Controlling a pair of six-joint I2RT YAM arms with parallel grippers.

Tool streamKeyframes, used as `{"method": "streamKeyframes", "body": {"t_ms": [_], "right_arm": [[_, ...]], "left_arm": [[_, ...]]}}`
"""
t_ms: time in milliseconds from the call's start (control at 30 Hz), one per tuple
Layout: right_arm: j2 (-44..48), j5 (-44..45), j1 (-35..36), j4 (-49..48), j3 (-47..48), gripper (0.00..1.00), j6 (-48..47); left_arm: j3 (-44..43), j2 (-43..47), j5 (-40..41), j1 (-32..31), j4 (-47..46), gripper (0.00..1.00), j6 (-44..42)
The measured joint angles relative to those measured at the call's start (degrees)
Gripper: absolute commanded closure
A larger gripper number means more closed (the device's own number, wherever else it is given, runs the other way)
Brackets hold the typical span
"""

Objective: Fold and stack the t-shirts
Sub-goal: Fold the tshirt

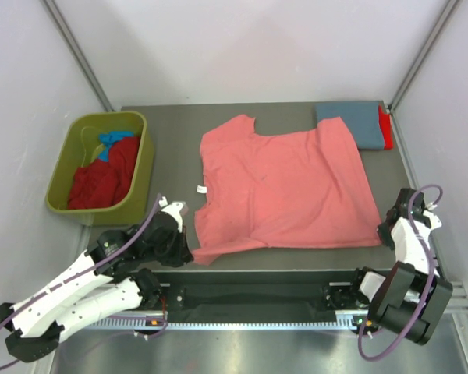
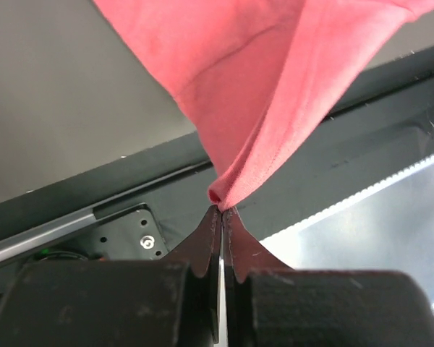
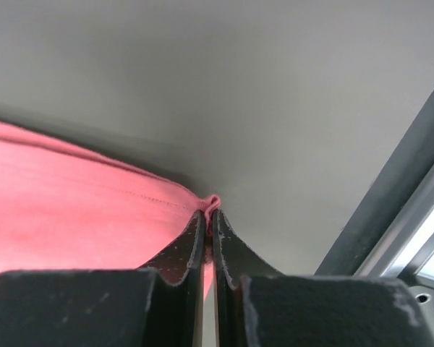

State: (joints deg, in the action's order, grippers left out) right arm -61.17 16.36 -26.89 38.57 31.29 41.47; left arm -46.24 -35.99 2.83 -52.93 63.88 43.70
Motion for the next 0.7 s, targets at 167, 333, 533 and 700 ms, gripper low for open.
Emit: {"method": "streamKeyframes", "body": {"t_ms": [167, 333, 533, 700], "right_arm": [[1.7, -2.5, 0.0, 0.1, -0.5, 0.85, 0.2], [1.7, -4.6, -0.1, 0.0, -0.4, 1.0, -1.0], [4.2, -3.0, -0.2, 0.5, 0.0, 1.0, -1.9], [6.2, 1.4, -0.2, 3.1, 2.6, 1.0, -0.6]], "left_arm": [[1.0, -0.2, -3.0, 0.0, -0.8, 1.0, -0.4], [0.5, -2.6, -2.7, 0.0, -1.7, 1.0, -1.2], [0.0, -8.6, -2.3, 0.0, -4.9, 1.0, -1.6], [-1.3, -11.0, -1.3, 0.0, -5.0, 1.0, -1.6]]}}
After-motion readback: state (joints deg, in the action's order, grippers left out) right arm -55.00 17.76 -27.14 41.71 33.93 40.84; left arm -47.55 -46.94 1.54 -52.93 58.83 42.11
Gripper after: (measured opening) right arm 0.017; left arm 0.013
